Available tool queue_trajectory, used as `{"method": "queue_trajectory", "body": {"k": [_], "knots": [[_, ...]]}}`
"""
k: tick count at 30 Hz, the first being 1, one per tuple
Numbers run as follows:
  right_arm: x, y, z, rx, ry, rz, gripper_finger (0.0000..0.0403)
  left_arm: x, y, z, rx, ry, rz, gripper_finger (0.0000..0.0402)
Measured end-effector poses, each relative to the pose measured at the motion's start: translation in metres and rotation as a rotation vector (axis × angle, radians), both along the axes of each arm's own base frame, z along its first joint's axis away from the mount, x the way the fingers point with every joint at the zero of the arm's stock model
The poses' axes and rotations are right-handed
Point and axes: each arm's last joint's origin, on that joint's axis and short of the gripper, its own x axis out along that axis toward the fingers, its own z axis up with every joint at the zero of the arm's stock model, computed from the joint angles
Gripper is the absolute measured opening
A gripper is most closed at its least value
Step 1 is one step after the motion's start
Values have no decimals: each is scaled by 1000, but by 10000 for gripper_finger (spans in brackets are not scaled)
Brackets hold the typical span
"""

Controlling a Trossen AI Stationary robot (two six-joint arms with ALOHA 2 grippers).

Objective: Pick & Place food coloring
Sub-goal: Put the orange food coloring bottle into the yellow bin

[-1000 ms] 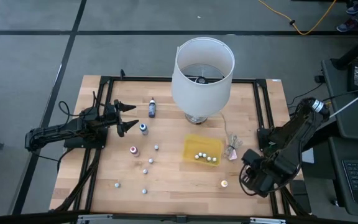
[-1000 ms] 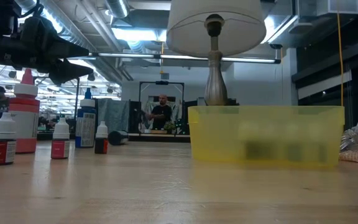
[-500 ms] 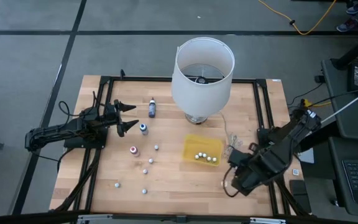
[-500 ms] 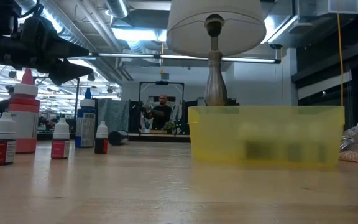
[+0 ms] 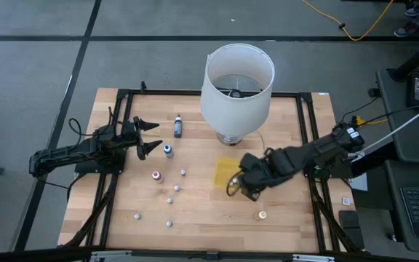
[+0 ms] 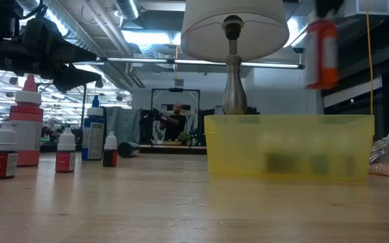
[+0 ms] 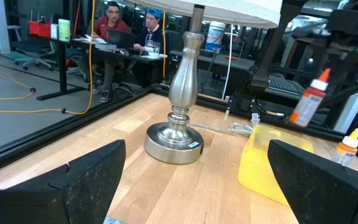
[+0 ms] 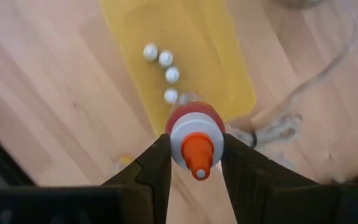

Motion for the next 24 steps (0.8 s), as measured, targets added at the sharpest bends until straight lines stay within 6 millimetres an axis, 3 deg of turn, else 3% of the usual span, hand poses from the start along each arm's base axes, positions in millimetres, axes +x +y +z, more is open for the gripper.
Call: {"method": "queue_trajectory", "body": {"k": [8, 24], "knots": [[11, -20, -28, -10, -7, -48, 126, 0, 0, 0, 0, 0, 0, 389], [-7, -28, -79, -9, 13, -108, 126, 0, 0, 0, 0, 0, 0, 389]]}}
